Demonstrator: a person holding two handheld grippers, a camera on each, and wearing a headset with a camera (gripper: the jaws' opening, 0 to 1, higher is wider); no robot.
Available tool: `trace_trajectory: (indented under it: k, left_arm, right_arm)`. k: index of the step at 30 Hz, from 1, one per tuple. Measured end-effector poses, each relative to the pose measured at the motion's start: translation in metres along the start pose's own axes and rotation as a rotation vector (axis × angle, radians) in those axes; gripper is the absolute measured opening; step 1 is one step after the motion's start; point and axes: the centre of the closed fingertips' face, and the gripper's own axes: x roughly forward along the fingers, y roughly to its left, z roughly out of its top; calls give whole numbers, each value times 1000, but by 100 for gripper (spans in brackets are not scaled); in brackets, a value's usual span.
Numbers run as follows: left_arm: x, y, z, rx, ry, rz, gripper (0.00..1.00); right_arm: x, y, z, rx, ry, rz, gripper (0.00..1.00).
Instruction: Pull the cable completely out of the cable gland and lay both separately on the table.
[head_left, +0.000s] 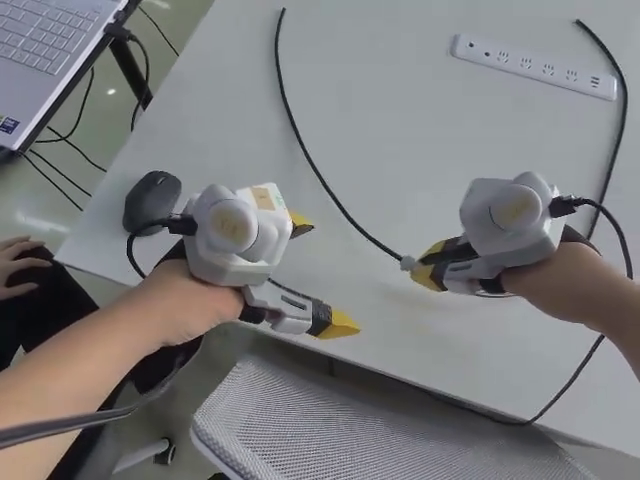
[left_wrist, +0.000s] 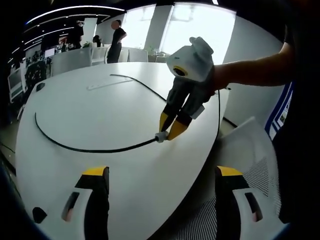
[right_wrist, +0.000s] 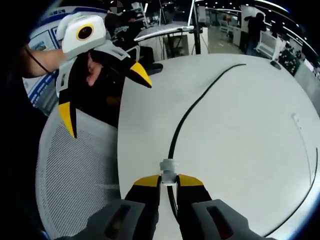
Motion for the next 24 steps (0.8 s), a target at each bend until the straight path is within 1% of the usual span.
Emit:
trace_trajectory:
  k: [6, 9, 11, 14, 17, 19, 21, 24]
  left_arm:
    - [12, -19, 15, 29, -6, -27, 88]
    - [19, -32, 27, 35, -22, -51, 86]
    - [22, -41, 30, 45, -20, -72, 84]
    - [28, -51, 35, 51, -20, -92, 84]
    - [33, -56, 41, 56, -35, -108, 83]
    - [37, -59, 44, 49, -46, -118, 82]
    - [40, -63, 46, 44, -57, -132, 81]
    - [45, -65, 46, 37, -59, -142, 80]
  right_arm:
    - [-22, 16, -3, -41, -16, 12, 6]
    - [-31, 22, -5, -71, -18, 18, 6]
    - [-36, 27, -7, -95, -17, 20, 6]
    - [-41, 30, -10, -115, -21, 24, 6]
    - [-47, 36, -13, -135, -27, 29, 6]
    - [-49, 40, -16, -151, -26, 32, 6]
    - [-50, 43, -18, -163, -23, 35, 6]
    - [-54, 47, -20, -185, -21, 37, 6]
